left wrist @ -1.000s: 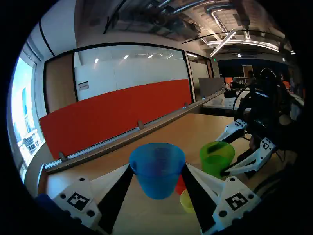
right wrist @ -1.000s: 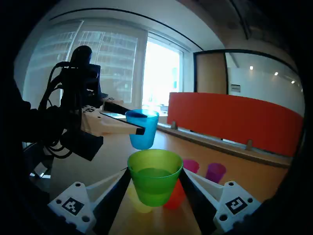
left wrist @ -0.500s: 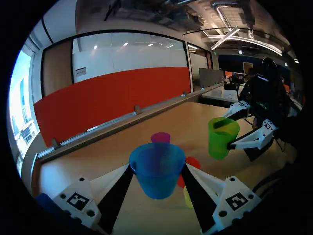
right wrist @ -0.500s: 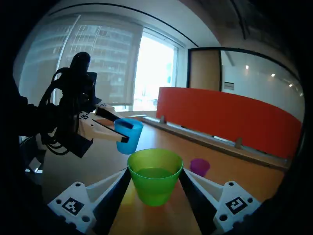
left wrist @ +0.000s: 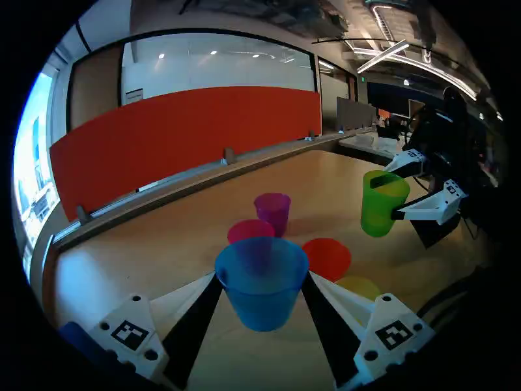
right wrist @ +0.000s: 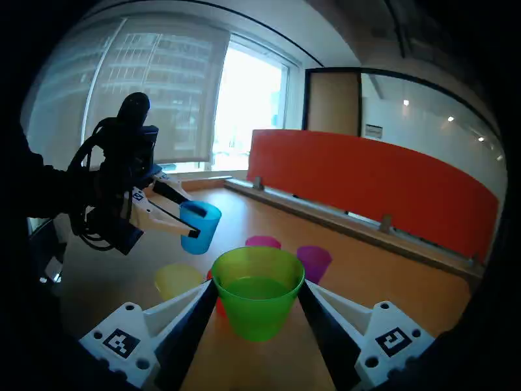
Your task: Pour water
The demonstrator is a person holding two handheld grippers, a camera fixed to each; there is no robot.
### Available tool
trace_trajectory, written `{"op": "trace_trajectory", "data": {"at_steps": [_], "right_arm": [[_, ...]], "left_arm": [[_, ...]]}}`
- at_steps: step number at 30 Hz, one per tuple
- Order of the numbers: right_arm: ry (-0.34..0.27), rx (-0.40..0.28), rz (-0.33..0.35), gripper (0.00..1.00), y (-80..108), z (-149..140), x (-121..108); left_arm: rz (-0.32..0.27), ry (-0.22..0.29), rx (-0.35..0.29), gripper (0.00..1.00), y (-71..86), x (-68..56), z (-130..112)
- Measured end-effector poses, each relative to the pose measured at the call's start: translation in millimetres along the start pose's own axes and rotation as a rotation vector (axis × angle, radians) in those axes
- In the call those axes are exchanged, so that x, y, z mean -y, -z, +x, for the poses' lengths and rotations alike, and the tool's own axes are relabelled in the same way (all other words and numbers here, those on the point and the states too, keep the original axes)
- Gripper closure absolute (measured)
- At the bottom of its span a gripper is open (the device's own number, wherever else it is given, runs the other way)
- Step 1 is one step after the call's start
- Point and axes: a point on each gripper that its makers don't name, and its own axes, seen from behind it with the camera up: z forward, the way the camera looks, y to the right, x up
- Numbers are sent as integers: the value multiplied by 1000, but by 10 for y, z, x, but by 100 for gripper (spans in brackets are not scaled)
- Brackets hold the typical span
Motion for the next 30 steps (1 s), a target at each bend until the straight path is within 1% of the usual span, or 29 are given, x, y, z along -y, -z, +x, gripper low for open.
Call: {"op": "trace_trajectory", "data": {"at_steps": [6,11,24,30], "right_arm": [[5,35,2,10,15,-111,-74],[-5,69,11,10,37,-238,-131],[-16,150,21,10,56,-523,-274],[-13,183,18,10,61,-636,-325]], "left_arm": [[-10,10,31,16,-89,14,-110],[-12,10,56,16,-155,29,-197],[-22,-9,117,16,-258,44,-393],[-35,-8,131,16,-294,18,-426]]}}
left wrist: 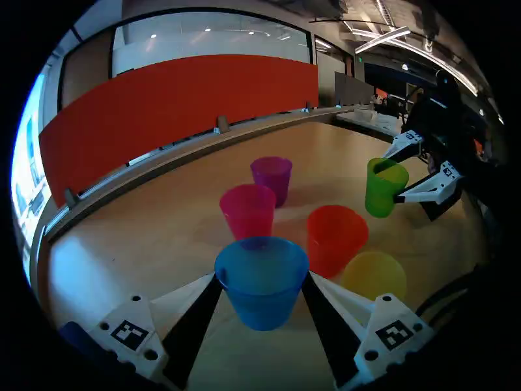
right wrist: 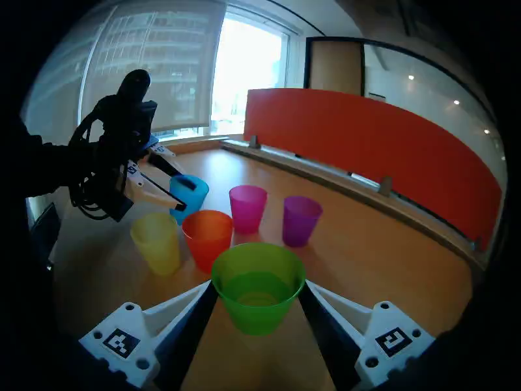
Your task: Pour water
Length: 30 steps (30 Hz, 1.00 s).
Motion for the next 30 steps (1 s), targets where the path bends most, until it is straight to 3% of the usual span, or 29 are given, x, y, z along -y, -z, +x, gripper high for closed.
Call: {"op": "trace_trajectory", "data": {"at_steps": [30], "right_arm": [[-12,56,0,10,-41,-263,-60]], "left_arm": [[-5,6,32,15,-49,11,-185]]}}
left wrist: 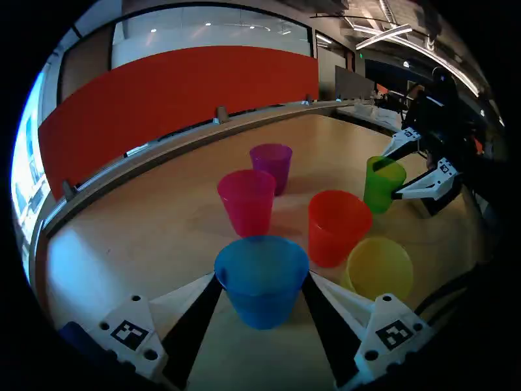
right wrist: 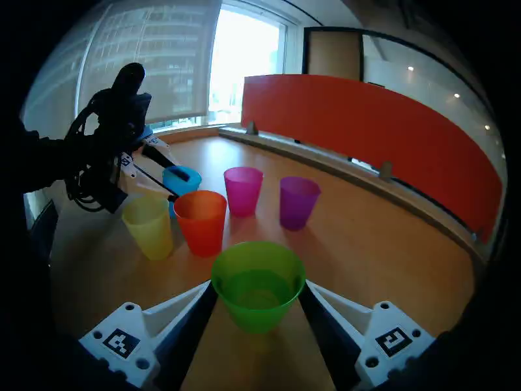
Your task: Pour water
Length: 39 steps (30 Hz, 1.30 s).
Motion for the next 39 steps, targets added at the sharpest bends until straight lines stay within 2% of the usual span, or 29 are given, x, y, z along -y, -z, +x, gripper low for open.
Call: {"op": "trace_trajectory", "data": {"at_steps": [13,15,23,33,39], "right_arm": [[2,12,4,10,-18,-37,19],[2,15,5,10,-20,-47,25],[1,24,9,10,-26,-80,46],[-18,27,13,10,-33,-122,53],[-23,30,11,10,-23,-131,47]], "left_arm": [[-5,-3,19,13,67,-6,-76],[-6,0,23,9,74,-10,-84],[-21,3,39,9,101,-59,-119],[-3,-18,64,9,146,-43,-213],[-9,-22,71,9,182,-75,-245]]}}
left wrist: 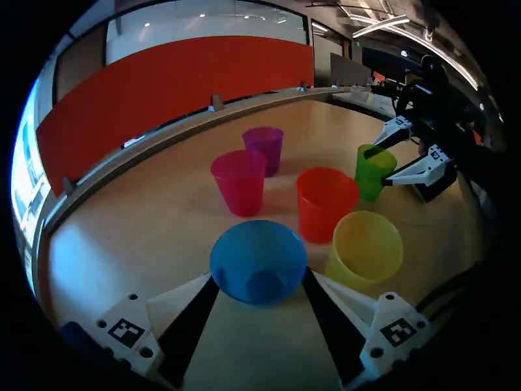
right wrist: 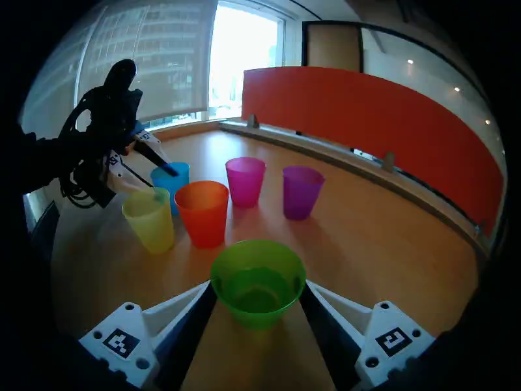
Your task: Pour water
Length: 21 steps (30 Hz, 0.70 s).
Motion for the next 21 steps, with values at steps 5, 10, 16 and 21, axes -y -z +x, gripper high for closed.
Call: {"op": "trace_trajectory", "data": {"at_steps": [5,10,16,21], "right_arm": [[-3,-3,-9,7,18,21,-9],[-10,-9,-5,4,38,37,-1],[-3,9,-16,2,50,-46,-4],[-12,7,-27,1,84,-73,1]], "left_arm": [[-2,5,7,9,20,-22,-43],[-1,3,9,9,46,-33,-65],[2,-1,15,9,87,-43,-117],[10,-3,19,9,122,-33,-167]]}}
